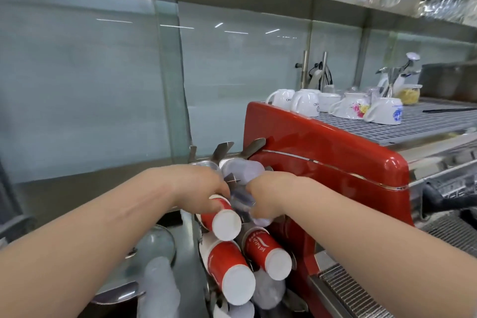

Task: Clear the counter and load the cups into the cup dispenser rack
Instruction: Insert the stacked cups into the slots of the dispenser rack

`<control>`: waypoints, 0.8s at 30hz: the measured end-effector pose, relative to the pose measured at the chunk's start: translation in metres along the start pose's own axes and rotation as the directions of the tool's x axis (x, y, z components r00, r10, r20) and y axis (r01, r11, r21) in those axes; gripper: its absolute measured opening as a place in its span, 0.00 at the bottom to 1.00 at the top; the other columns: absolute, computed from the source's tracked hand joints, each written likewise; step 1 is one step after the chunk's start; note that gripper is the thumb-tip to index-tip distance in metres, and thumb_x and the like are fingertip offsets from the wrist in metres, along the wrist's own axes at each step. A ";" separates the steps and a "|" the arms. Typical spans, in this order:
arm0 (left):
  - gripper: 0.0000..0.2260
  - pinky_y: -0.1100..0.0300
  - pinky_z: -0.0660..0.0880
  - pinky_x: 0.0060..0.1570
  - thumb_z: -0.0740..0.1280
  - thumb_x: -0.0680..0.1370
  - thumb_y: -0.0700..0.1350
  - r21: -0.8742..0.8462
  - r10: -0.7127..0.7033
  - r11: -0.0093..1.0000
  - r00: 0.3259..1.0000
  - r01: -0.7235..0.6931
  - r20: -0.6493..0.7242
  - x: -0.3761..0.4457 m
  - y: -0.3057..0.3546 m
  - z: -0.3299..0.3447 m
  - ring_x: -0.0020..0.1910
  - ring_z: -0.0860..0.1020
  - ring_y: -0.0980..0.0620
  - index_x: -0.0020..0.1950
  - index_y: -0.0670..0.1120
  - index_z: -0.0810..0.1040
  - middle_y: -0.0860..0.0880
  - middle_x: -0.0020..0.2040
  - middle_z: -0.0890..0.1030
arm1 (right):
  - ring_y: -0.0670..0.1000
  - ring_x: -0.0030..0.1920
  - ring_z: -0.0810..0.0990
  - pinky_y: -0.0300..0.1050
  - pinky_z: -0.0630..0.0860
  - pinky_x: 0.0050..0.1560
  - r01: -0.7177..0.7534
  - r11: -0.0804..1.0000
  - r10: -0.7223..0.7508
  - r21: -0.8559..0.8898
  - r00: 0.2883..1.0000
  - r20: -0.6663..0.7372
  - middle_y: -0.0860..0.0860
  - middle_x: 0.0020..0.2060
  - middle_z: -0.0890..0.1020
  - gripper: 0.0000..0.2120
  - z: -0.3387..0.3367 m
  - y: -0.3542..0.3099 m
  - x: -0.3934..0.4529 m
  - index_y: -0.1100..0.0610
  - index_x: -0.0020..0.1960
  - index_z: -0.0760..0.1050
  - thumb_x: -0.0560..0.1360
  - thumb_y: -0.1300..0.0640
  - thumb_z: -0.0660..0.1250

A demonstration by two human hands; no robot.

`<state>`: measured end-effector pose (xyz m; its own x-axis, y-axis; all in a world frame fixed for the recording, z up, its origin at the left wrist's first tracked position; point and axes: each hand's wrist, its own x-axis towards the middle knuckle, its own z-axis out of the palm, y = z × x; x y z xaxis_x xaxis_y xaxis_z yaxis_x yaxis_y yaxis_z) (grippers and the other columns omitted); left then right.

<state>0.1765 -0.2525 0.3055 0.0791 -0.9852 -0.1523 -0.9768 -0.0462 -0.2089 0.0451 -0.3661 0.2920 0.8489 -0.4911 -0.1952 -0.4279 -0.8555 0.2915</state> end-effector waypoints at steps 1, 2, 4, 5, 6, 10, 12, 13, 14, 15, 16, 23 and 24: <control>0.12 0.54 0.75 0.51 0.61 0.77 0.54 0.022 -0.001 1.000 1.000 0.001 -0.018 -0.009 -0.003 0.000 0.49 0.76 0.52 0.59 0.56 0.77 0.55 0.51 0.78 | 0.55 0.44 0.76 0.44 0.71 0.37 0.025 0.999 -0.024 0.030 0.999 -0.038 0.49 0.40 0.76 0.14 -0.005 -0.003 -0.006 0.54 0.57 0.74 0.72 0.54 0.66; 0.13 0.53 0.75 0.52 0.60 0.77 0.54 0.047 -0.004 0.999 0.999 0.005 -0.032 -0.018 -0.006 0.000 0.51 0.77 0.51 0.60 0.56 0.77 0.54 0.53 0.79 | 0.54 0.41 0.75 0.44 0.69 0.37 0.055 0.998 -0.052 0.044 0.996 -0.076 0.49 0.38 0.76 0.13 -0.010 -0.007 -0.013 0.54 0.57 0.73 0.74 0.53 0.63; 0.16 0.51 0.75 0.56 0.60 0.77 0.54 0.067 -0.018 0.998 0.999 0.021 -0.041 -0.041 -0.010 0.003 0.58 0.77 0.48 0.64 0.56 0.75 0.52 0.60 0.78 | 0.52 0.39 0.73 0.42 0.66 0.32 0.125 0.992 -0.121 0.015 0.980 -0.156 0.49 0.39 0.78 0.12 -0.016 -0.017 -0.025 0.53 0.56 0.73 0.75 0.49 0.61; 0.17 0.51 0.74 0.58 0.60 0.78 0.54 0.059 -0.033 0.998 0.999 0.035 -0.034 -0.053 -0.012 0.006 0.60 0.76 0.48 0.66 0.56 0.74 0.52 0.62 0.77 | 0.52 0.39 0.73 0.42 0.64 0.31 0.160 0.987 -0.155 0.010 0.968 -0.197 0.50 0.41 0.79 0.13 -0.017 -0.023 -0.031 0.52 0.56 0.73 0.76 0.47 0.61; 0.18 0.51 0.73 0.59 0.60 0.79 0.53 0.051 -0.052 0.997 0.998 0.053 -0.028 -0.065 -0.013 0.011 0.61 0.75 0.49 0.68 0.56 0.72 0.52 0.63 0.76 | 0.52 0.40 0.73 0.42 0.62 0.30 0.197 0.980 -0.186 0.025 0.955 -0.232 0.49 0.41 0.78 0.13 -0.018 -0.030 -0.037 0.52 0.56 0.72 0.76 0.46 0.61; 0.18 0.53 0.72 0.61 0.60 0.80 0.54 -0.017 -0.088 0.996 0.995 0.087 -0.050 -0.105 -0.013 0.041 0.62 0.75 0.51 0.69 0.57 0.71 0.53 0.63 0.75 | 0.53 0.47 0.75 0.48 0.74 0.42 0.347 0.928 -0.286 0.136 0.897 -0.339 0.48 0.44 0.76 0.16 -0.004 -0.056 -0.051 0.49 0.59 0.72 0.75 0.45 0.62; 0.20 0.56 0.70 0.63 0.60 0.79 0.55 -0.126 -0.121 0.986 0.992 0.114 -0.049 -0.120 -0.010 0.069 0.62 0.74 0.54 0.71 0.58 0.68 0.55 0.65 0.74 | 0.53 0.52 0.76 0.49 0.75 0.48 0.406 0.890 -0.292 0.209 0.858 -0.423 0.47 0.47 0.77 0.18 0.016 -0.070 -0.053 0.46 0.62 0.71 0.74 0.45 0.63; 0.22 0.57 0.70 0.64 0.59 0.78 0.58 -0.184 -0.127 0.976 0.991 0.118 -0.040 -0.128 -0.008 0.086 0.63 0.73 0.55 0.72 0.59 0.66 0.56 0.66 0.73 | 0.52 0.55 0.76 0.48 0.75 0.51 0.435 0.860 -0.279 0.267 0.839 -0.467 0.46 0.50 0.78 0.19 0.029 -0.078 -0.053 0.45 0.64 0.70 0.73 0.45 0.63; 0.24 0.57 0.69 0.65 0.57 0.77 0.60 -0.239 -0.128 0.964 0.991 0.118 -0.029 -0.135 -0.005 0.102 0.65 0.72 0.56 0.73 0.59 0.64 0.57 0.67 0.72 | 0.50 0.58 0.75 0.47 0.74 0.54 0.462 0.823 -0.255 0.331 0.821 -0.512 0.46 0.55 0.78 0.21 0.044 -0.086 -0.054 0.44 0.66 0.69 0.74 0.45 0.63; 0.27 0.57 0.68 0.67 0.55 0.75 0.63 -0.287 -0.128 0.951 0.992 0.115 -0.025 -0.140 0.000 0.117 0.66 0.71 0.57 0.74 0.60 0.63 0.57 0.68 0.71 | 0.49 0.60 0.75 0.46 0.73 0.57 0.490 0.782 -0.231 0.386 0.802 -0.551 0.45 0.58 0.77 0.23 0.060 -0.094 -0.057 0.44 0.68 0.68 0.74 0.46 0.64; 0.29 0.57 0.67 0.68 0.53 0.74 0.65 -0.337 -0.136 0.933 0.991 0.123 -0.015 -0.146 0.005 0.133 0.67 0.70 0.57 0.74 0.60 0.62 0.57 0.69 0.71 | 0.48 0.60 0.74 0.44 0.73 0.58 0.515 0.741 -0.212 0.430 0.788 -0.578 0.45 0.60 0.76 0.23 0.076 -0.101 -0.060 0.44 0.68 0.67 0.74 0.46 0.64; 0.29 0.67 0.64 0.66 0.66 0.78 0.54 -0.682 -0.267 0.679 0.957 0.272 0.116 -0.153 0.053 0.236 0.65 0.69 0.61 0.77 0.55 0.60 0.56 0.70 0.69 | 0.44 0.62 0.72 0.41 0.71 0.59 0.430 0.653 -0.175 0.624 0.887 -0.428 0.44 0.63 0.74 0.22 0.180 -0.149 -0.069 0.47 0.69 0.67 0.75 0.50 0.63; 0.29 0.68 0.64 0.64 0.66 0.78 0.54 -0.715 -0.264 0.637 0.953 0.288 0.149 -0.151 0.060 0.248 0.64 0.70 0.62 0.77 0.55 0.60 0.56 0.70 0.69 | 0.45 0.63 0.72 0.42 0.71 0.59 0.406 0.661 -0.185 0.631 0.903 -0.387 0.44 0.64 0.73 0.23 0.190 -0.155 -0.068 0.47 0.69 0.67 0.75 0.50 0.63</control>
<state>0.1551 -0.0654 0.0763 0.3629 -0.9020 -0.2338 -0.7419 -0.4315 0.5132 -0.0050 -0.2314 0.0825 0.9659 -0.2221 0.1327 -0.1340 -0.8682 -0.4778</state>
